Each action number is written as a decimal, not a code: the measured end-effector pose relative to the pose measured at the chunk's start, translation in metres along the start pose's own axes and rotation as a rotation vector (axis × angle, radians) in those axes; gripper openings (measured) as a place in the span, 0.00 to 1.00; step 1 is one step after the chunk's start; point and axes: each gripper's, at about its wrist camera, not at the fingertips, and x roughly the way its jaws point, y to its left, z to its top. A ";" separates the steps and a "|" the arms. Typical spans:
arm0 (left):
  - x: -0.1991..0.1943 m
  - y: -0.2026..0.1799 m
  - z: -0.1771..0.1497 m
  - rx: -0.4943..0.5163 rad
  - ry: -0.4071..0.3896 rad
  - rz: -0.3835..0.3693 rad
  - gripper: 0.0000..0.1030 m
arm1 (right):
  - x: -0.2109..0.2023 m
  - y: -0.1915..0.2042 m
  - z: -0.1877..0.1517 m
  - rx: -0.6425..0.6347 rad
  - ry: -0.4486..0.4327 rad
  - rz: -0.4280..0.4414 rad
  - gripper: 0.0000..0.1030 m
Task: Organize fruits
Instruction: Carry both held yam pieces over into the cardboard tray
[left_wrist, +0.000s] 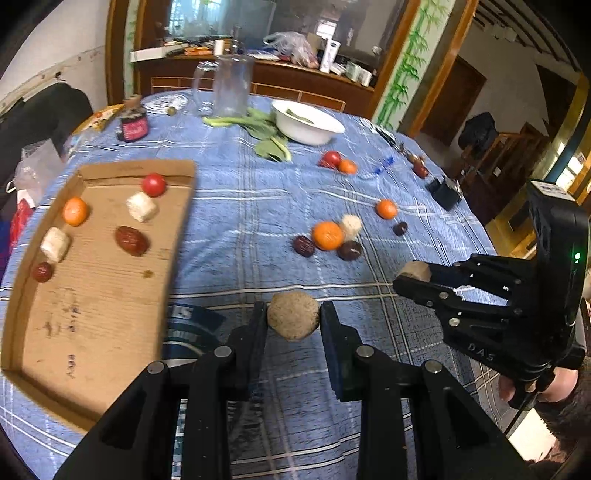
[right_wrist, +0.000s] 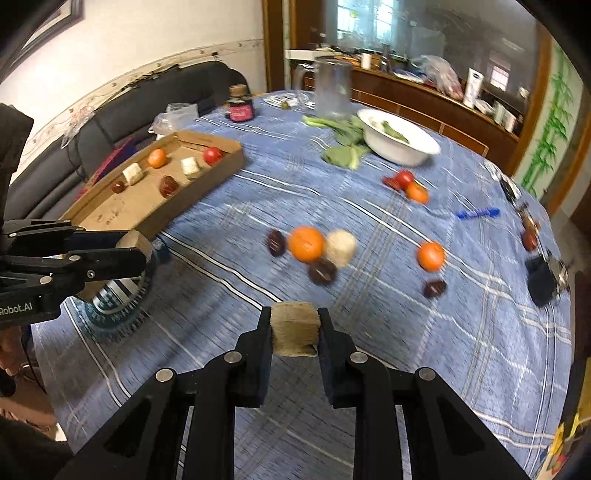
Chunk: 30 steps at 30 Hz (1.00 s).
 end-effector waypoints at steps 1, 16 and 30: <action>-0.005 0.005 0.001 -0.008 -0.008 0.006 0.27 | 0.001 0.004 0.003 -0.006 -0.002 0.006 0.23; -0.045 0.091 -0.002 -0.132 -0.068 0.123 0.27 | 0.030 0.081 0.074 -0.115 -0.015 0.111 0.23; -0.047 0.191 -0.020 -0.278 -0.038 0.244 0.27 | 0.084 0.155 0.123 -0.202 0.017 0.196 0.24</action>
